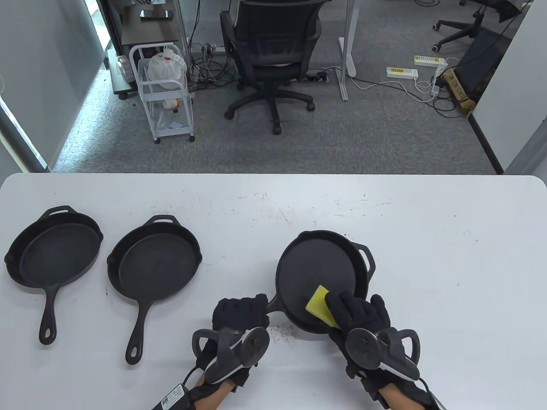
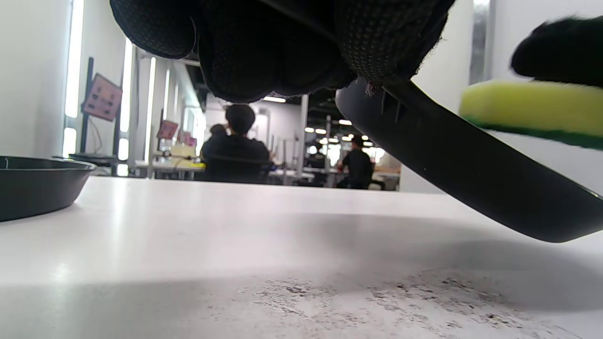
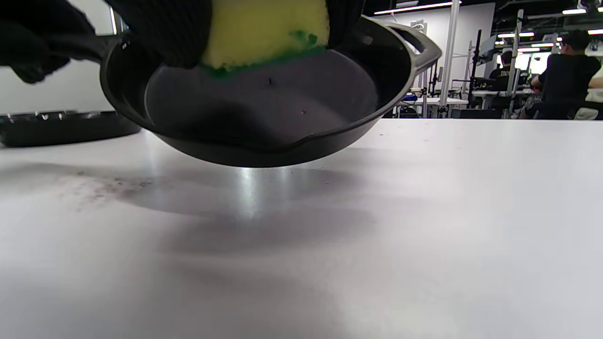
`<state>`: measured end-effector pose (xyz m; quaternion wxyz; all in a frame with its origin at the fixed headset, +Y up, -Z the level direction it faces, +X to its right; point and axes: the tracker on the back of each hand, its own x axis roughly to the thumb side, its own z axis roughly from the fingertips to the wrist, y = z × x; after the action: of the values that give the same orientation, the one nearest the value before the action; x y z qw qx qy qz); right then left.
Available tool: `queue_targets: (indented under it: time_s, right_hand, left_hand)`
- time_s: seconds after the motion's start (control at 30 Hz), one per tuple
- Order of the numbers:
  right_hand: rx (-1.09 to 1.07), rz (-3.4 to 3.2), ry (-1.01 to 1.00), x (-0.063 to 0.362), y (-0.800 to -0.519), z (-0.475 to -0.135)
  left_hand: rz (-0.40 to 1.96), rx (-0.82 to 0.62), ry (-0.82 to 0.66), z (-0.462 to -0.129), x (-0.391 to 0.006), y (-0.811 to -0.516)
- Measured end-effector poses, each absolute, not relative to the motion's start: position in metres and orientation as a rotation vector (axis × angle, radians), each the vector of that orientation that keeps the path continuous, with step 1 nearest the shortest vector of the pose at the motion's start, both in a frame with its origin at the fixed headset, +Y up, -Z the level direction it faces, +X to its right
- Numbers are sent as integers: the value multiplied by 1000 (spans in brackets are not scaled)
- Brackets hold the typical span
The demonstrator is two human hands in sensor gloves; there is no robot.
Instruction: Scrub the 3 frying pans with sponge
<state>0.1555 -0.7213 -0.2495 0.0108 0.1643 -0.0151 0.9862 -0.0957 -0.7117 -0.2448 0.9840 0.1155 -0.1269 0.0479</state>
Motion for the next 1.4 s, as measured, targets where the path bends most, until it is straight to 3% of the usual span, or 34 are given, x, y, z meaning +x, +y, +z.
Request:
queue_targets:
  time_s: [0.2,0.47,0.63,0.73,0.83,0.97,1.2,1.4]
  right_hand:
    - [594,3195,-46,118,-718,-269]
    - [191,3255,-167,135,-707,-308]
    - [301,3282,-35,142,-717,-290]
    - [528,3236,34,123,-721,-279]
    - [666,3236,-47,97,-722,-275]
    - [571,3273,-173,91,-725,-284]
    - [109,3274,-227,137,-717,-302]
    - [202,3242,-61,150,-721,-291]
  left_hand:
    - [145,229,-274,-242,-94,-710]
    - [113,256,-271,-243,-100,-710]
    - [179,251,-223,-248,-108,-707]
    - [193,249,-216,-249,-111,-707]
    - [191,231,-244,-248,-107,-711]
    - [149,225,-293,-246,-104,-713]
    - [158,238,-324,-241,-102,-708]
    - [182,270,-267,-243,-112,-704]
